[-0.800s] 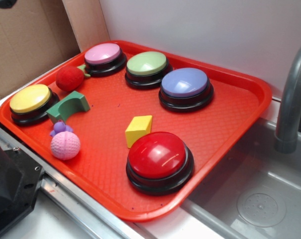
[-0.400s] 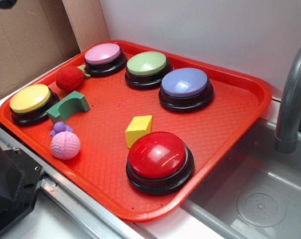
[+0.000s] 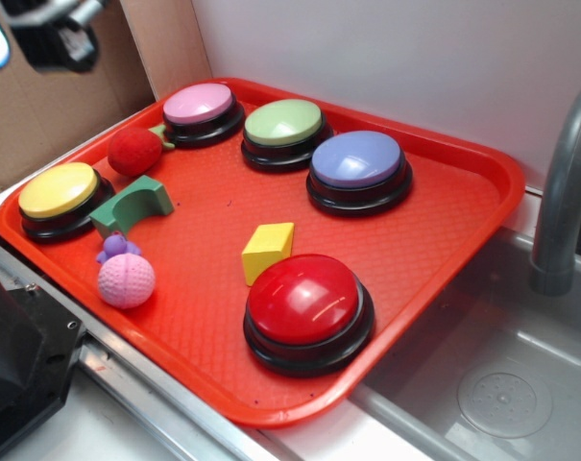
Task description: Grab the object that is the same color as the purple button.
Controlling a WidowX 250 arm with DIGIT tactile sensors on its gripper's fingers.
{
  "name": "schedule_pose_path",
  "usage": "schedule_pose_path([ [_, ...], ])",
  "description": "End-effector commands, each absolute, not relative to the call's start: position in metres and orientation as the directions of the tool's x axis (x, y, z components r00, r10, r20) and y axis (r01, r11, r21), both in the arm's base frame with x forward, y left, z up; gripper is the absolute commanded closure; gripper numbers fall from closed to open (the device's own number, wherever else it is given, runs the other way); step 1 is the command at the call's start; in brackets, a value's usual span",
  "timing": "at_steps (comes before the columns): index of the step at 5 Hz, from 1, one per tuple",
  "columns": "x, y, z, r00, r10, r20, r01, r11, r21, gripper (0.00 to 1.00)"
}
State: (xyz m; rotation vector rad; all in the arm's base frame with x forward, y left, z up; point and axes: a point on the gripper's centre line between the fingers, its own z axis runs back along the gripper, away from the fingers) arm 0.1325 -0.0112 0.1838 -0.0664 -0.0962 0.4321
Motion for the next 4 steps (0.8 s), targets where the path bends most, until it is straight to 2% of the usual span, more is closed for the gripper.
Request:
schedule_pose_path([
  [1, 0.148, -0.003, 0.123, 0.736, 0.647, 0.201, -0.65, 0.758, -0.057, 0.0],
  [2, 0.154, 0.002, 0.089, 0.727, 0.663, 0.182, -0.673, 0.739, -0.003, 0.0],
  [3, 0.159, 0.011, 0.058, 0.717, 0.669, 0.195, -0.687, 0.725, 0.039, 0.0],
  [4, 0.158, 0.018, 0.037, 0.73, 0.655, 0.195, -0.676, 0.733, 0.07, 0.0],
])
